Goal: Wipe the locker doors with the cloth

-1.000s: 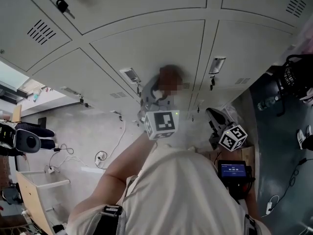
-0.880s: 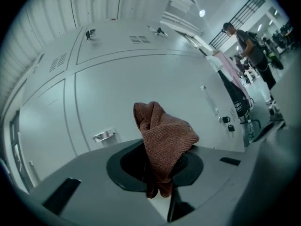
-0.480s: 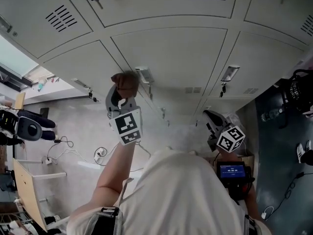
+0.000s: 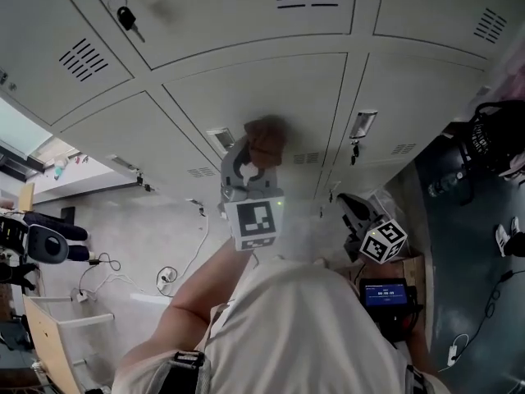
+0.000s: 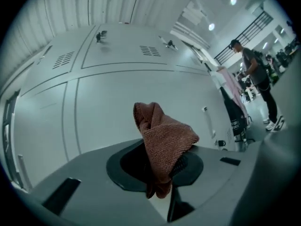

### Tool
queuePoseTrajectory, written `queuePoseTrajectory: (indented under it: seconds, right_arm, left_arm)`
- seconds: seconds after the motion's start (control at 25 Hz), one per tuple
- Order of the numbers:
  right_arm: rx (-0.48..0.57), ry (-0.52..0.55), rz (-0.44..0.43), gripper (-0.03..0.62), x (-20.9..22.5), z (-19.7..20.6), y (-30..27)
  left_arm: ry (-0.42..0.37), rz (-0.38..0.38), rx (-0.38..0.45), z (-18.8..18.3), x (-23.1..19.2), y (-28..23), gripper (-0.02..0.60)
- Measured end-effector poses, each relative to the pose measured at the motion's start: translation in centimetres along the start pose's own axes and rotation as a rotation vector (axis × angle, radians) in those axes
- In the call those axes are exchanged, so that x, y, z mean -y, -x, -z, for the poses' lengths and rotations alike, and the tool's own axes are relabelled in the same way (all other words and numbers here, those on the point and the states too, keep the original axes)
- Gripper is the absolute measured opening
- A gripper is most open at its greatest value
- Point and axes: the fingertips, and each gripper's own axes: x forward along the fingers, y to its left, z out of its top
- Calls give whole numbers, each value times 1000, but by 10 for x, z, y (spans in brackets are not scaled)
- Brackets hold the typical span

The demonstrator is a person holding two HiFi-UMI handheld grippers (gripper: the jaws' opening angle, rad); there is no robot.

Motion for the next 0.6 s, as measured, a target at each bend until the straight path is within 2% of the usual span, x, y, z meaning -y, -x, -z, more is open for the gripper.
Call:
queuePoseTrajectory:
  seconds: [0.24, 0.36, 0.48, 0.6]
  right_arm:
    - [40, -12, 68, 18, 14, -2, 30]
    - [47, -11, 83, 18, 18, -4, 38]
    - [49, -10, 86, 18, 21, -7, 42]
    - [44, -13, 75, 18, 22, -8, 37]
  left_arm:
    - [-49, 172, 44, -20, 83, -36, 72]
    - [-76, 224, 50, -21, 118, -47, 72]
    - [-60, 245, 68, -37, 125, -51, 72]
    - [-1, 217, 85, -51, 102, -46, 72]
